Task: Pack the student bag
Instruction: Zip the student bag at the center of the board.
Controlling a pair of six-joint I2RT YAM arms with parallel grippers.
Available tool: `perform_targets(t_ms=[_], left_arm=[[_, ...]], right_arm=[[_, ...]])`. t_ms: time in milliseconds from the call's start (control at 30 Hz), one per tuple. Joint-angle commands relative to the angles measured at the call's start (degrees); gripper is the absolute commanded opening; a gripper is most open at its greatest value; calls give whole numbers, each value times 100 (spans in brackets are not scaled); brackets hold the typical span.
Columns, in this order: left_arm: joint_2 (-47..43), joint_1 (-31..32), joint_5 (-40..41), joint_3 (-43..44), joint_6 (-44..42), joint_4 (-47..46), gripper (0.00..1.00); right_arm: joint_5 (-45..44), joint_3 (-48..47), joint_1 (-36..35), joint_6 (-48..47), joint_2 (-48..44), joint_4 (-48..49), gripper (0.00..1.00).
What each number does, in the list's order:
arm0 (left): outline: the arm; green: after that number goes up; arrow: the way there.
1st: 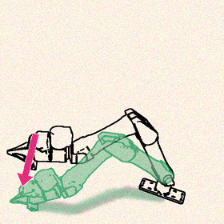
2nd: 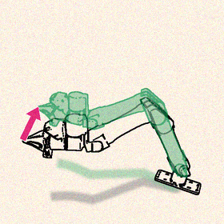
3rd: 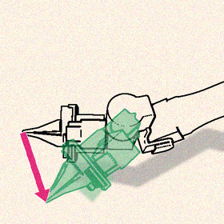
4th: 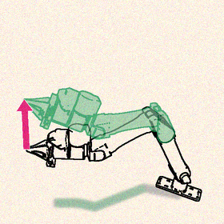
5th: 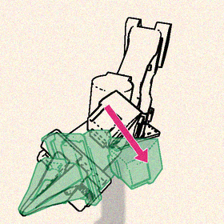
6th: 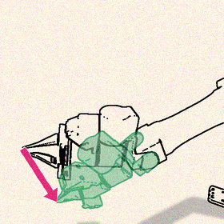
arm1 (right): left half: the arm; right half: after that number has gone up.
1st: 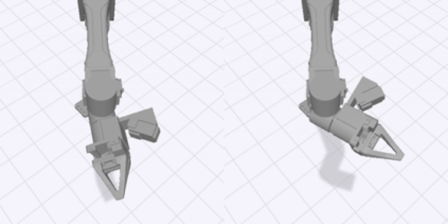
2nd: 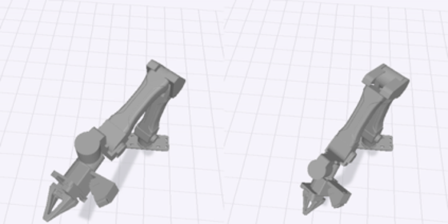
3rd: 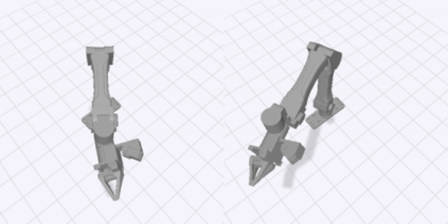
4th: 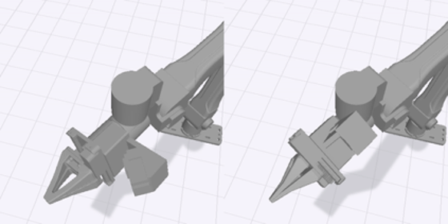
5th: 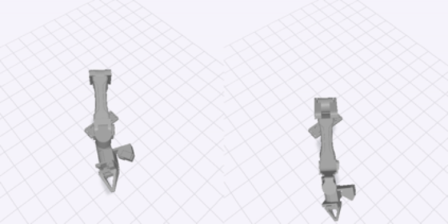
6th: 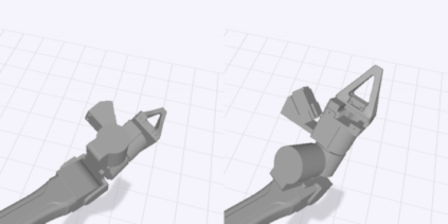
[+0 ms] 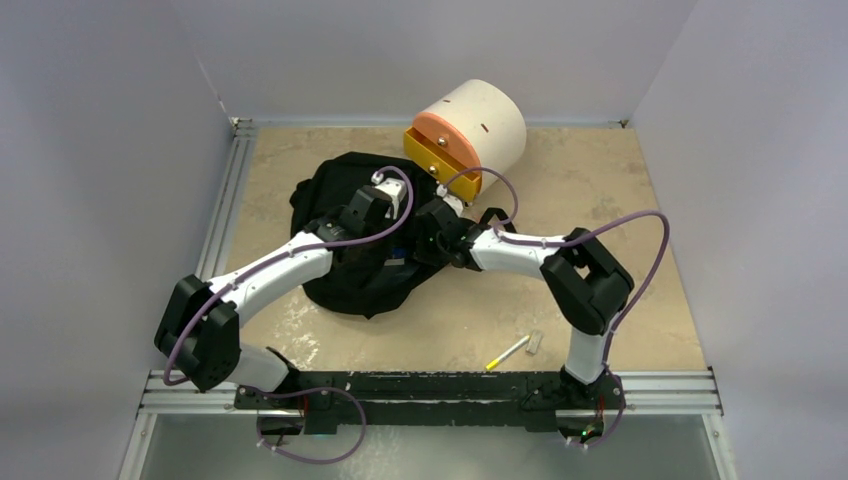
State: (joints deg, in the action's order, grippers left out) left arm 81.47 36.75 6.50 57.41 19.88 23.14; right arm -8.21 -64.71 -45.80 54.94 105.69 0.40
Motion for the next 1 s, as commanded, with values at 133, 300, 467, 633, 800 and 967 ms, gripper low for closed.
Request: perform_targets(t_ms=[133, 300, 467, 633, 800, 967], left_arm=[[-194, -34, -865, 51, -93, -385, 0], [-258, -32, -1060, 46, -8, -317, 12], [-325, -28, -1072, 225, 129, -283, 37], [-302, -34, -1138, 544, 341, -408, 50], [246, -45, -920, 943, 665, -471, 53], [1160, -45, -811, 1642, 754, -313, 54]], right_arm=[[66, 369, 72, -374, -668, 248, 0], [234, 569, 75, -536, -1046, 255, 0], [584, 601, 78, -907, -1226, 288, 0], [440, 699, 80, -1046, -1260, 229, 0], [578, 834, 82, -1257, -1439, 552, 0], [810, 996, 75, -1324, -1542, 918, 0]])
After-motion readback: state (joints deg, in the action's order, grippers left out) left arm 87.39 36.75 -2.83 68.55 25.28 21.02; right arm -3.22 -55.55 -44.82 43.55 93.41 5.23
